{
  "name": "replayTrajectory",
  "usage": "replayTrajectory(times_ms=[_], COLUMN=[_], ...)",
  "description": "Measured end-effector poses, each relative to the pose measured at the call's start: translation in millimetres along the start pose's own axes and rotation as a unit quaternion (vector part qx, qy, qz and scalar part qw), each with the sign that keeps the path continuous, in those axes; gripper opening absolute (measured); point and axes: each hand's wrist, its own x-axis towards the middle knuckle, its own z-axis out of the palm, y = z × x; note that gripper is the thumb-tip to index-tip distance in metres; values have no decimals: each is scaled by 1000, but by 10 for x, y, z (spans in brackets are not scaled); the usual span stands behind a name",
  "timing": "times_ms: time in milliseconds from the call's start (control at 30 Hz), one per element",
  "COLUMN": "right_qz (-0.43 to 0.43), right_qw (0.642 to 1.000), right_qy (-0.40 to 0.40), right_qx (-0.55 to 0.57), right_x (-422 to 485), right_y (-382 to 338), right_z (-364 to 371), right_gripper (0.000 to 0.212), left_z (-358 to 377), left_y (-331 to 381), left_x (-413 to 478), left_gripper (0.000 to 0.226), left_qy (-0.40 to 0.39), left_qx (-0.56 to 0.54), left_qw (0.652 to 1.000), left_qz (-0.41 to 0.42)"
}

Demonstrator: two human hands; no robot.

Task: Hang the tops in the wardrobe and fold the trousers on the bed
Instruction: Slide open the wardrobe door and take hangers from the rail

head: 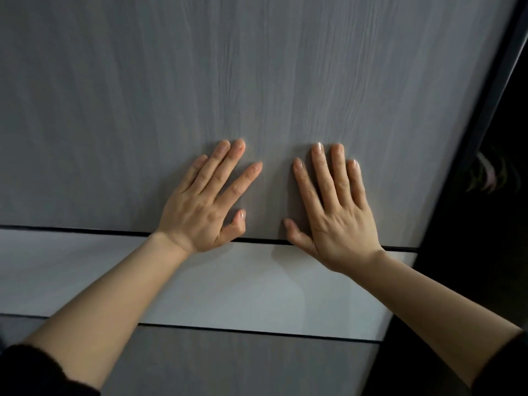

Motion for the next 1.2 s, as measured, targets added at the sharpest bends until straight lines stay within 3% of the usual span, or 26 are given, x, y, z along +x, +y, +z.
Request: replayTrajectory(times_ms=[500,733,1033,1200], right_qz=[-5,-81,-117,-180], right_qw=[1000,996,991,982], right_qy=[-8,-42,-58,-46], right_qx=[13,8,-39,29], right_x=[806,1182,1604,1858], right_y=[-1505,-1883,-2420,-2705], right_z=[320,341,494,537], right_gripper=[76,75,68,58], left_z=[-166,-273,-427,-526], left_y=[-1471,-2175,-2412,-2628], left_x=[-972,-1439,-1866,-2161], left_gripper=[75,77,72,74], left_qy=[-22,-41,-54,-106], left_qx=[-11,-21,-93,-86], left_qw=[1000,999,968,946], left_qz=[-3,-16,-227,-294])
